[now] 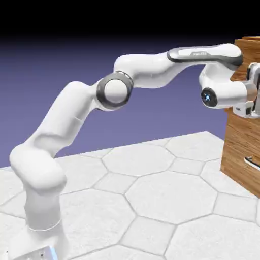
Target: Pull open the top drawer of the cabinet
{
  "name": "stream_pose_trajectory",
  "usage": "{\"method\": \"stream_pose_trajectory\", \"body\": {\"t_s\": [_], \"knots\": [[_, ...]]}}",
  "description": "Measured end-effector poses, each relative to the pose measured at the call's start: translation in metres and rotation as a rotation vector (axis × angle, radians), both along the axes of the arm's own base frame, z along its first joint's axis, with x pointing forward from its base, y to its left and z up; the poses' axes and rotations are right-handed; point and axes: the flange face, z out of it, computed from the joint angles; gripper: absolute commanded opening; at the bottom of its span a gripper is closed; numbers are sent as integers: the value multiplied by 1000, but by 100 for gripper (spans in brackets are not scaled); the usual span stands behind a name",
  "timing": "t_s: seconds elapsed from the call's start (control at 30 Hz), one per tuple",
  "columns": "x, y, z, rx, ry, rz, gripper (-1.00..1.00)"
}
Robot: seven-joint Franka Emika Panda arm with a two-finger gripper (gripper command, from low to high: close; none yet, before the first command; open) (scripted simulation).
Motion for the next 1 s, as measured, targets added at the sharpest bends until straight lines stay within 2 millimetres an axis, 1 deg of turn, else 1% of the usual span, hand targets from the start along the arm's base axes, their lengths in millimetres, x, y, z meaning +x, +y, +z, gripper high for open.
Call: {"method": "stream_pose_trajectory", "body": {"t_s": [0.23,0.37,0.53,0.6,0.73,1.0], "knots": [[-44,0,0,0,0,0,-100],[-75,0,0,0,0,0,-100],[-119,0,-1,-2,-1,0,-100],[-130,0,-2,-18,-1,-4,-100],[-130,1,0,-51,0,-13,-100],[-112,1,-1,-80,6,-17,-100]]}}
